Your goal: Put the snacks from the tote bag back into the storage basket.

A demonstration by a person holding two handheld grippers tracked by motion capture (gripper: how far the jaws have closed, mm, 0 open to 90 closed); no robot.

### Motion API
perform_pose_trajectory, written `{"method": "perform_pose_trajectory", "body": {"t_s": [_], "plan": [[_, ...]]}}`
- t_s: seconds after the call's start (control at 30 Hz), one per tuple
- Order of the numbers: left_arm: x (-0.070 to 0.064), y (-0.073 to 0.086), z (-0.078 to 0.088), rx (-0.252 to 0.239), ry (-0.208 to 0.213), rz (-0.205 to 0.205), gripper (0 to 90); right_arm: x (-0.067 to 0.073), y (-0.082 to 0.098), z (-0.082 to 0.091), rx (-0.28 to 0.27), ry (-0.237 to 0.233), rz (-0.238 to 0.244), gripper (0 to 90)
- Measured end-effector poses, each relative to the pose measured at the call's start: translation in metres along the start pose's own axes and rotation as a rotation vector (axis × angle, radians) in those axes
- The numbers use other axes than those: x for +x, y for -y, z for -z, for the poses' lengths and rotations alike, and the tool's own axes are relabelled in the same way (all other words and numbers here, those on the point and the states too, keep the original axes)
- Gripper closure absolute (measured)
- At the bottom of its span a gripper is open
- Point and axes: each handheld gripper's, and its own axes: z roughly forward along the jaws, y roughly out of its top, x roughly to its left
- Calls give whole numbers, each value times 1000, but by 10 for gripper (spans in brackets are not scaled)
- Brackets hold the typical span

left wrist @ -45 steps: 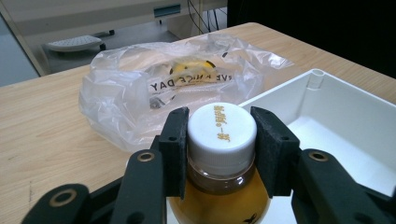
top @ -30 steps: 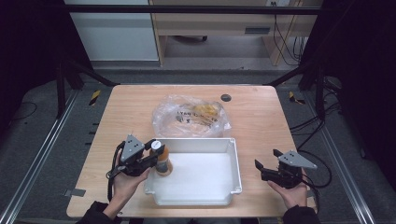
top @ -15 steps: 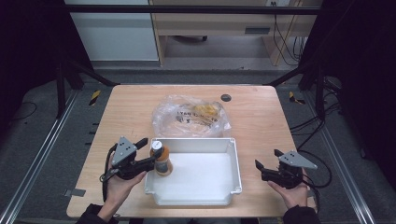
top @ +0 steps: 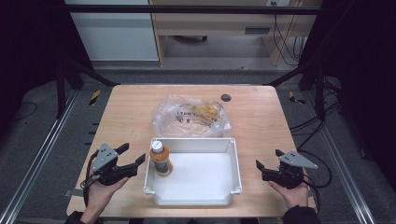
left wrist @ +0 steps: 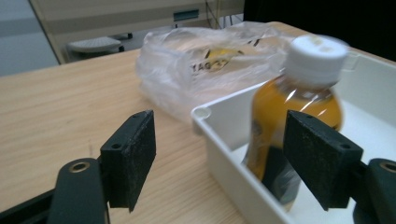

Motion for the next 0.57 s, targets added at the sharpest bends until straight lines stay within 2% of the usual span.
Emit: {"method": "perform_pose_trajectory", "body": {"t_s": [0.13,0.3,0.47,0.57], "plan": [[14,13,0,22,-31,25,257,0,0,0,3,-2,-5,158],[29,28,-9,83,-75,19,258,-1,0,1,2,3,-3,157],[37,33,-14,115,-84,13,257,-2,0,1,7,13,3,153],[39,36,-19,146,-71,11,257,-2,1,0,19,21,12,154]]}}
